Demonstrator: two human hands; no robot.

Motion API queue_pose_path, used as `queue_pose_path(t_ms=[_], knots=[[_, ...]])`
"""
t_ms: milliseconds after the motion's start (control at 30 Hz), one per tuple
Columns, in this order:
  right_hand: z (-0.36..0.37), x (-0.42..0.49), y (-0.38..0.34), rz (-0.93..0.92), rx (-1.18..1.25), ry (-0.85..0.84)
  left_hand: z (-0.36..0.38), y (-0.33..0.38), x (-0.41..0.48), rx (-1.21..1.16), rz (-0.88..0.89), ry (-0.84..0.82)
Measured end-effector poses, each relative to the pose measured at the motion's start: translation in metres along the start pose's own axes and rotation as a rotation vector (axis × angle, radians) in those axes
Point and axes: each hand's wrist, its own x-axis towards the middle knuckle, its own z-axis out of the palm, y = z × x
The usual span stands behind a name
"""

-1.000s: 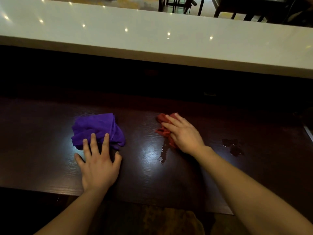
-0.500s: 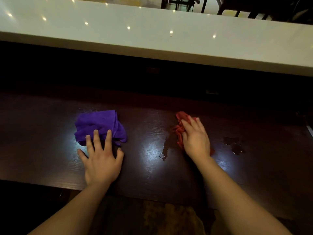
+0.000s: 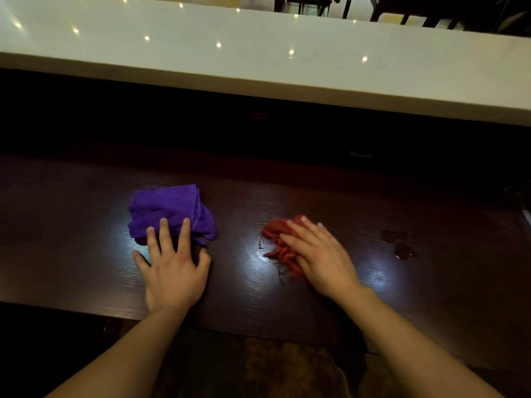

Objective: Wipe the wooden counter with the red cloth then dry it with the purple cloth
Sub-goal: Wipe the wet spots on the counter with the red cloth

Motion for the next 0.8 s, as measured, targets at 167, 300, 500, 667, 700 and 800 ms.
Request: queue_pose_path(t_ms=[167,300,500,667,700,800], knots=[[0.001,0.032,-0.006,0.418,0.057,0.11,0.002,0.001,0.001,0.026,0.009,-0.012],[0.02,0.022,-0.058,0.233,-0.02,0.048,0.002,0.0,0.001,0.031,0.015,-0.012],[0.016,-0.019,-0.051,0.012,-0.034,0.01,0.005,-0.002,0.002,0.03,0.015,-0.012],[0.005,0.01,-0.011,0.387,0.054,0.125,0.004,-0.001,0.001,0.03,0.011,-0.011],[0.006,0.024,-0.013,0.455,0.059,0.153,0.003,-0.001,0.0,0.027,0.014,-0.013],[0.014,0.064,-0.031,0.518,0.058,0.159,0.002,0.0,0.001,0.021,0.016,-0.015]])
